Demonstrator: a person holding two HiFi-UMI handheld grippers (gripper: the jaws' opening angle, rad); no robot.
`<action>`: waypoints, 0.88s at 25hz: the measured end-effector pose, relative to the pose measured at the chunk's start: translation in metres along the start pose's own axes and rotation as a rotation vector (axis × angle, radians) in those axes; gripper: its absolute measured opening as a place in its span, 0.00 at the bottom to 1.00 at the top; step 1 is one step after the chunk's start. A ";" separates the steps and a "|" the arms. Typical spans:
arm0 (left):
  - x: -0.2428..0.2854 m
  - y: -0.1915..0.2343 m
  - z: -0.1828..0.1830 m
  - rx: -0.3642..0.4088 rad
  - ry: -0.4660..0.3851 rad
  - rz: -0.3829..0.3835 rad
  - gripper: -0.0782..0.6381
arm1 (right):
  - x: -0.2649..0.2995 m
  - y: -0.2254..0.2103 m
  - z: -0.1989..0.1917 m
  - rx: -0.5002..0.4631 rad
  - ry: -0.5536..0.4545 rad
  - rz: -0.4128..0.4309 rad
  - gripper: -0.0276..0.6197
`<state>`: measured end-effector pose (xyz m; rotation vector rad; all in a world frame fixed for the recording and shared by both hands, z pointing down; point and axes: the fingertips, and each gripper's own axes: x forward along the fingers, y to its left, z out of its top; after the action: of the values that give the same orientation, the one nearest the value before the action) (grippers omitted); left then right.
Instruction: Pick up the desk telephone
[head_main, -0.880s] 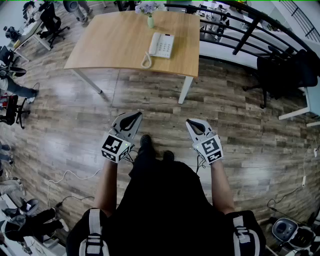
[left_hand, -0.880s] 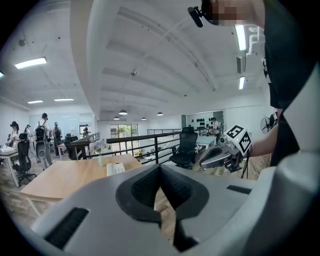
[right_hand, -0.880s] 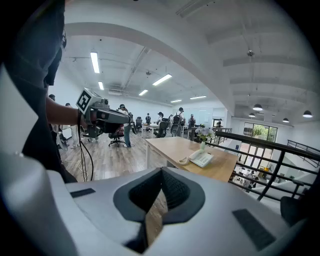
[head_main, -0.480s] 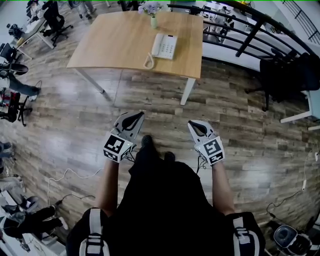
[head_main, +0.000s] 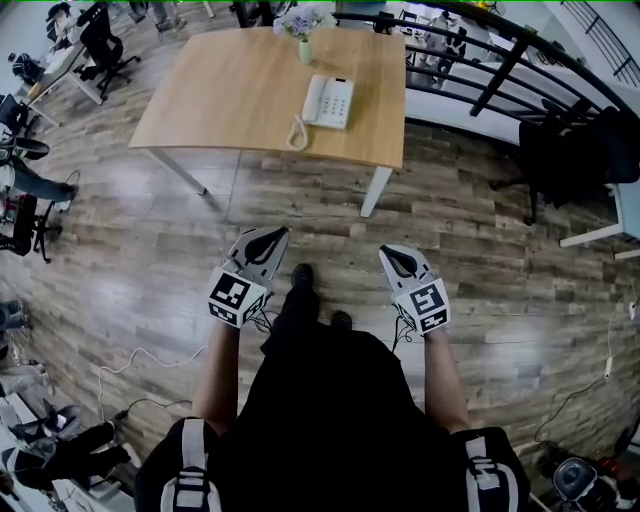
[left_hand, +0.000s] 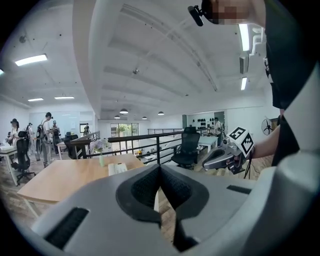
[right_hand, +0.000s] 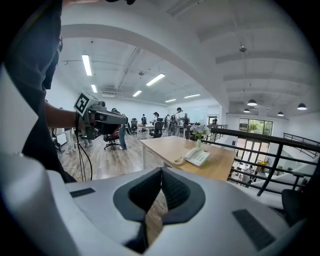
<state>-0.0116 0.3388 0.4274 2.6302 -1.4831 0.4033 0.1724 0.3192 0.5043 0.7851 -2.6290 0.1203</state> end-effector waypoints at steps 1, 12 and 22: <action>0.004 0.006 0.001 -0.003 -0.002 -0.004 0.14 | 0.005 -0.002 0.002 0.000 0.006 -0.008 0.08; 0.051 0.073 -0.003 0.053 0.034 -0.067 0.14 | 0.072 -0.030 0.020 0.007 0.067 -0.057 0.08; 0.080 0.142 -0.006 0.023 0.023 -0.114 0.14 | 0.138 -0.044 0.053 -0.019 0.091 -0.089 0.08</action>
<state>-0.0944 0.1995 0.4490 2.7026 -1.3214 0.4404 0.0724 0.2019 0.5083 0.8679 -2.5019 0.1035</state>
